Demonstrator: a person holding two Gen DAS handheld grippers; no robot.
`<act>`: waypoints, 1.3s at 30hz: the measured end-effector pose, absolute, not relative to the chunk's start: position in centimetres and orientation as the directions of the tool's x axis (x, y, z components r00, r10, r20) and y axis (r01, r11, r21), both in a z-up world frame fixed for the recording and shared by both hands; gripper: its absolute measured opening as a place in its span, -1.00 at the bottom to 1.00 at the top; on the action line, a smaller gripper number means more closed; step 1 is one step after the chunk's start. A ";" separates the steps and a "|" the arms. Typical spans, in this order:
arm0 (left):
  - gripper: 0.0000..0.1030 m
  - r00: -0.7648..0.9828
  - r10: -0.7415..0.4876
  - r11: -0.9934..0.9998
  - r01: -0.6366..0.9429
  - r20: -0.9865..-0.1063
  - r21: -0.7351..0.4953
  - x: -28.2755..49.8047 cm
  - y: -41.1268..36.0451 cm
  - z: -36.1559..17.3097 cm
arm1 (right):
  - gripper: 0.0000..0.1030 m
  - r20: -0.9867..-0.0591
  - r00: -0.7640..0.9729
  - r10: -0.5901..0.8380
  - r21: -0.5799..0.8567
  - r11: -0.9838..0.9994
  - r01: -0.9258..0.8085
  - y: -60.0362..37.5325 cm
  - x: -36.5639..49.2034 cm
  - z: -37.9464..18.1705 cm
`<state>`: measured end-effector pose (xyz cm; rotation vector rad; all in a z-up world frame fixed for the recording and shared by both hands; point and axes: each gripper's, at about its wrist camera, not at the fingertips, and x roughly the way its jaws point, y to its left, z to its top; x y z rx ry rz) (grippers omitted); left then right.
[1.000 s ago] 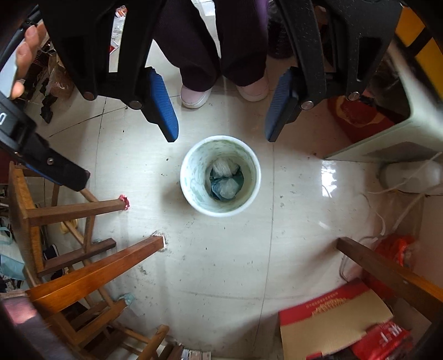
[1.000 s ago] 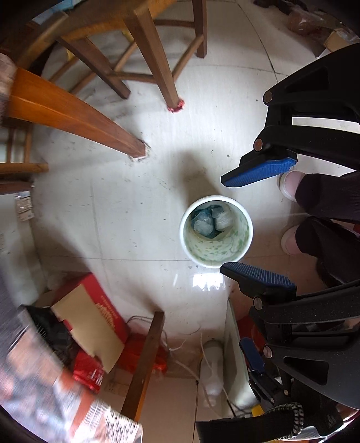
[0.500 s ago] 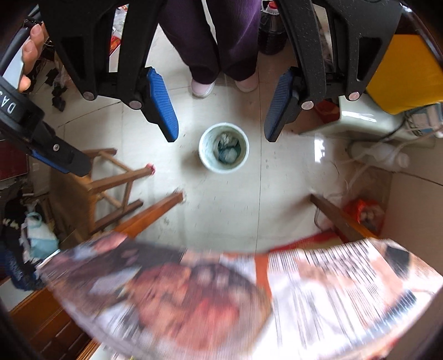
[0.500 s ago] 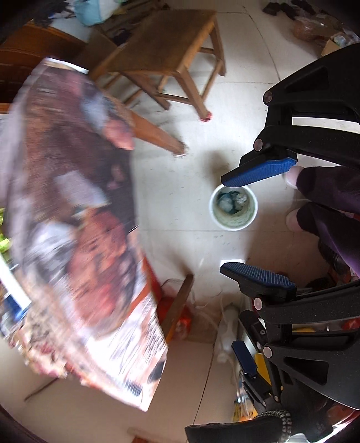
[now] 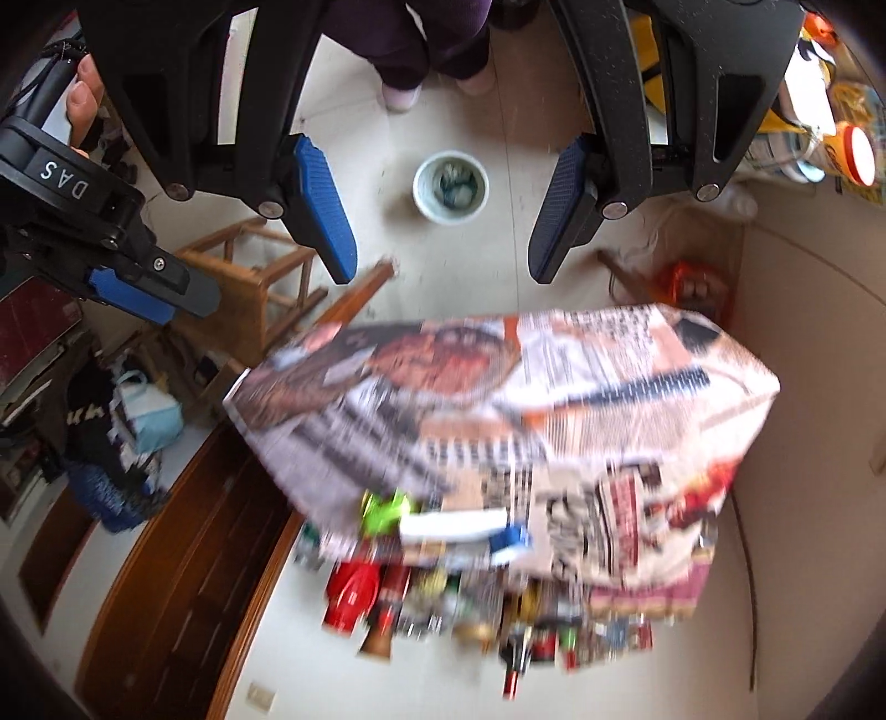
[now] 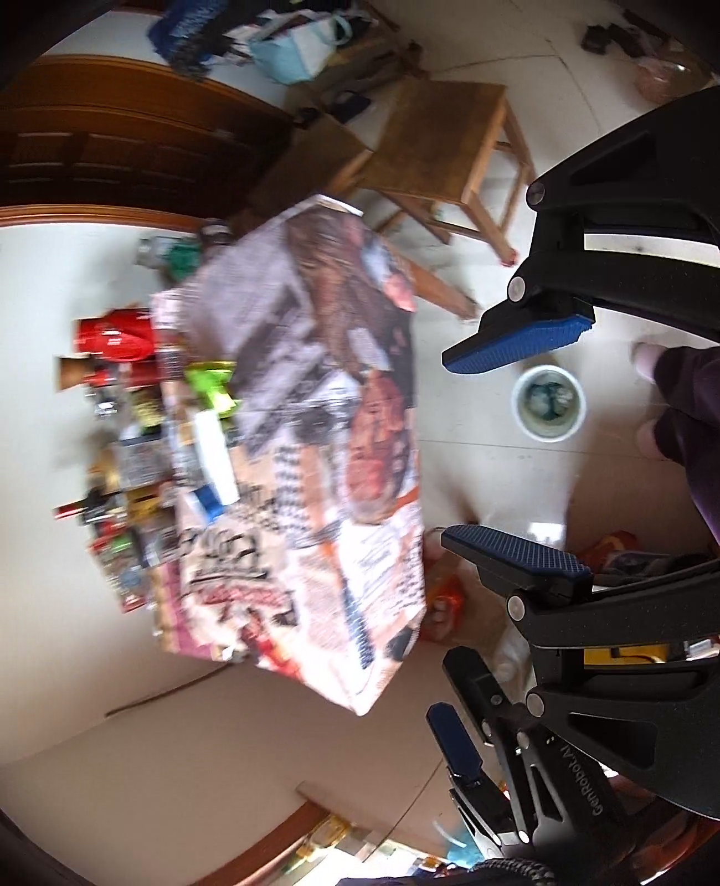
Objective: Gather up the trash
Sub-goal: 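Move both tools back to the table toward the blue cup and green wrapper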
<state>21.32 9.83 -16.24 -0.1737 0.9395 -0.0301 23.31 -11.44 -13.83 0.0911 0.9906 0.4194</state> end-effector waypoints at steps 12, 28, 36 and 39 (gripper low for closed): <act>0.55 0.766 -0.084 0.991 -0.003 -0.637 -0.134 20.7 11.3 -7.2 | 0.55 -0.609 0.703 0.369 0.229 0.929 -0.290 -13.0 22.3 -5.3; 0.88 0.799 -0.018 0.991 -0.065 -0.601 -0.116 32.4 8.4 -5.8 | 0.70 -0.568 0.708 0.418 0.227 0.907 -0.354 -15.8 34.5 -4.8; 0.88 0.803 0.031 0.975 -0.156 -0.595 -0.161 39.2 6.7 -5.2 | 0.70 -0.598 0.656 0.461 0.217 0.880 -0.422 -17.7 41.2 -5.3; 0.88 0.789 0.053 0.970 -0.187 -0.612 -0.157 41.0 6.7 -5.6 | 0.70 -0.624 0.628 0.466 0.222 0.876 -0.429 -17.7 43.7 -6.4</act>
